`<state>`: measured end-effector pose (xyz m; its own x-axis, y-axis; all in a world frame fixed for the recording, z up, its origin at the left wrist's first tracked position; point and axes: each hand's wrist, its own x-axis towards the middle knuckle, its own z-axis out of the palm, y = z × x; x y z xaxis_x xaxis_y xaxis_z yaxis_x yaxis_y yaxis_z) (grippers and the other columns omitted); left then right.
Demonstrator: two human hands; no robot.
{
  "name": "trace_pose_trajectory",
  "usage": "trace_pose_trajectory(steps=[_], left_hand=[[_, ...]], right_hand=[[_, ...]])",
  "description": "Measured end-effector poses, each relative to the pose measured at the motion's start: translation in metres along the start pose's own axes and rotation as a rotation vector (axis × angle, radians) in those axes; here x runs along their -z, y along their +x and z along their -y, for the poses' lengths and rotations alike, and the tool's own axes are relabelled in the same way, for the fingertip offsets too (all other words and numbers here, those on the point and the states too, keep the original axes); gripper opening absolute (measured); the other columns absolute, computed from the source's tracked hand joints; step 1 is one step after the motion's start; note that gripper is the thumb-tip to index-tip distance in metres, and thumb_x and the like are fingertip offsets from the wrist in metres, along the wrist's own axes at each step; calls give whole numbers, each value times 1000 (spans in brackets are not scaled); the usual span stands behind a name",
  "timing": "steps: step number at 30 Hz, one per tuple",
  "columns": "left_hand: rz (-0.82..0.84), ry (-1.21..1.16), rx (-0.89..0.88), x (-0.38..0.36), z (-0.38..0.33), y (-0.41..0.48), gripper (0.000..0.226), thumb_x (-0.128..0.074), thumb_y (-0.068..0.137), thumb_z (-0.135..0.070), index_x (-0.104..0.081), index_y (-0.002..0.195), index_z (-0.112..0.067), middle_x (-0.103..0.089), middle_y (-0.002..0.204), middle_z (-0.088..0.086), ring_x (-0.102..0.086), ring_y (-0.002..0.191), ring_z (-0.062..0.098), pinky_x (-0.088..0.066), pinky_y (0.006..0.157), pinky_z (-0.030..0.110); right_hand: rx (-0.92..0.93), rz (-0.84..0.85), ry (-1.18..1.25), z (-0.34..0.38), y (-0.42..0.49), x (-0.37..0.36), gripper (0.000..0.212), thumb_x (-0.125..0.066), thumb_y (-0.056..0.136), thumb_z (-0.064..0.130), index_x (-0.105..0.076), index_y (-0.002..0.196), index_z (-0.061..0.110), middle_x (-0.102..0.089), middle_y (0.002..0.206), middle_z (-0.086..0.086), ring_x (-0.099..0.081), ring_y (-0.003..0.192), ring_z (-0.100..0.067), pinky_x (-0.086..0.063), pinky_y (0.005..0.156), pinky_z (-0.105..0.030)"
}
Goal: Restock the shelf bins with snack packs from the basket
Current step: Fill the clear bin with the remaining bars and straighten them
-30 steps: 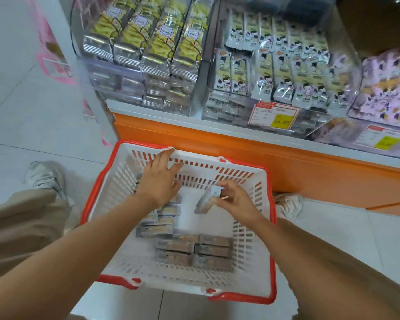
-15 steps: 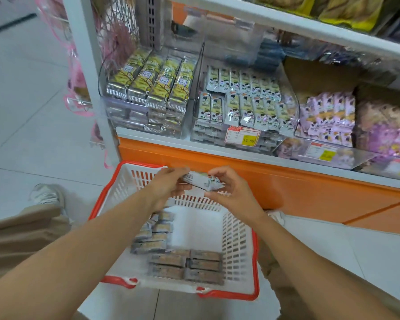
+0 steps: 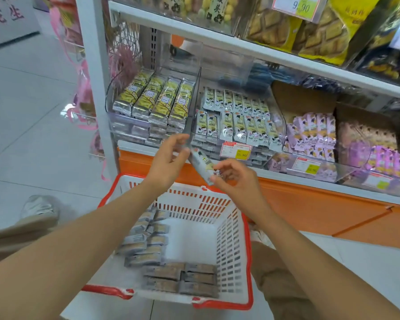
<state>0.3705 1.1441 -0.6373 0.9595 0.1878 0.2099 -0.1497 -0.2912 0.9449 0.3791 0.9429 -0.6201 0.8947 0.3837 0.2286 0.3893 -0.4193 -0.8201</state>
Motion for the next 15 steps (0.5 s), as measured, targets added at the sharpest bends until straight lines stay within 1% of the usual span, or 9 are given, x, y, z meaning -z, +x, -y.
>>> trace_pose_trajectory(steps=[1,2,4,5,7,9,10,12,15], left_hand=[[-38,105,-93,2,0,4,32,-50,100,-17,-53,132,-20,-52,124,-1,-50,105,3,-45,89,30],[-84,219,-185,4,1,7,33,-49,99,-16,-54,131,-18,-50,126,0,-48,110,6,-43,95,33],[-158,448,-333,8,4,13,38,-49,93,-17,-56,130,-15,-47,134,5,-41,125,17,-33,104,38],[-164,553,-370,9,6,16,42,-50,90,-18,-55,132,-16,-44,141,7,-35,133,22,-28,108,42],[-131,734,-394,10,11,21,53,-55,88,-16,-48,140,-18,-33,154,9,-21,145,28,-16,116,48],[-90,869,-393,11,15,26,67,-59,86,-16,-38,149,-19,-19,162,9,-8,150,29,-3,119,46],[-74,918,-391,11,18,27,71,-60,86,-17,-33,152,-19,-15,163,8,-5,151,28,0,119,45],[-57,976,-393,12,23,29,74,-62,86,-17,-29,153,-18,-12,164,9,-3,151,29,0,120,47],[-50,1012,-408,12,29,30,75,-65,84,-16,-33,152,-17,-16,163,11,-8,151,32,-5,120,50]], right_hand=[[8,-28,1,5,6,4,21,-75,82,15,-65,99,22,-67,96,3,-63,79,-11,-55,69,-25],[17,-61,-2,11,12,8,21,-74,82,14,-64,98,22,-67,94,4,-63,79,-11,-55,68,-25],[32,-145,-3,21,28,16,20,-73,82,11,-64,97,20,-66,92,7,-62,78,-8,-55,66,-23],[42,-188,-11,25,37,19,19,-73,83,10,-64,97,19,-65,90,7,-60,76,-4,-54,64,-21],[42,-259,-51,31,57,23,17,-72,84,10,-63,97,17,-61,85,7,-56,70,-1,-51,60,-17],[19,-306,-123,30,77,23,14,-70,85,14,-64,97,17,-56,77,9,-51,65,-3,-50,61,-22],[7,-320,-167,29,86,20,13,-69,86,16,-65,98,16,-54,73,10,-49,62,-4,-51,62,-27],[9,-329,-265,24,101,13,15,-67,86,19,-67,101,15,-52,69,9,-49,59,-8,-52,60,-31],[36,-301,-426,18,115,2,17,-66,87,21,-68,102,14,-53,76,5,-50,67,-12,-38,56,-21]])
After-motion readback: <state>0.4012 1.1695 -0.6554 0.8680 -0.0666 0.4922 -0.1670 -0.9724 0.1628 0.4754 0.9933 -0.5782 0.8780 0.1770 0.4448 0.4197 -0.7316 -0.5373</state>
